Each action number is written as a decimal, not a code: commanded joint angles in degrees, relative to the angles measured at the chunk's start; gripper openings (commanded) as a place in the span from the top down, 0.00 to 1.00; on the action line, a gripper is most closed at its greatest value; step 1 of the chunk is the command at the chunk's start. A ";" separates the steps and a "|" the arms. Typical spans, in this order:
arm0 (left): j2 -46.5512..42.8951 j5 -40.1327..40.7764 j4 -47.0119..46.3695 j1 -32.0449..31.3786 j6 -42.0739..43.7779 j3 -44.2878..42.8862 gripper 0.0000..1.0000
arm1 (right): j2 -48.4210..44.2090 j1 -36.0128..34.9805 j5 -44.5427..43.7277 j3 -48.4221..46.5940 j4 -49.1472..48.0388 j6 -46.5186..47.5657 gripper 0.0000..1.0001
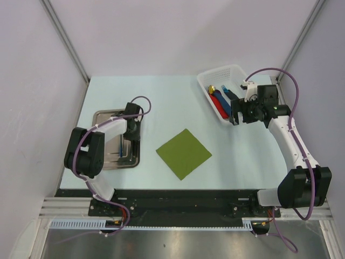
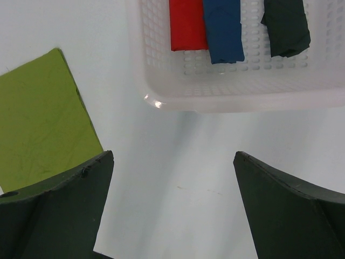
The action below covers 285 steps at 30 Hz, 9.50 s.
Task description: Place the utensils on the paper napkin and roll it up
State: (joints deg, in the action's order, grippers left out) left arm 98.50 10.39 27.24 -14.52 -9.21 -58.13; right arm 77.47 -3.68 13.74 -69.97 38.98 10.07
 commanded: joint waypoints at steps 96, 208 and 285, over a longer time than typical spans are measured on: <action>-7.09 -9.16 14.68 -8.67 -18.82 -11.21 1.00 | -1.18 0.70 -0.82 -0.60 0.21 -1.54 0.00; 4.51 -23.05 5.45 -15.27 -11.26 -13.59 0.91 | 31.60 -31.56 -13.30 -6.75 -17.36 -39.51 0.97; 5.02 -17.77 16.09 21.03 8.77 -16.75 0.66 | 21.23 -22.33 17.55 -11.76 -15.78 -23.60 0.00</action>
State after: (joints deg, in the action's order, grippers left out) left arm 100.29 -3.09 44.42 6.50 -2.46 -72.97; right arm 101.67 -26.96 25.21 -82.04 23.07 -15.33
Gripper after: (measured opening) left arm 0.348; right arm 0.994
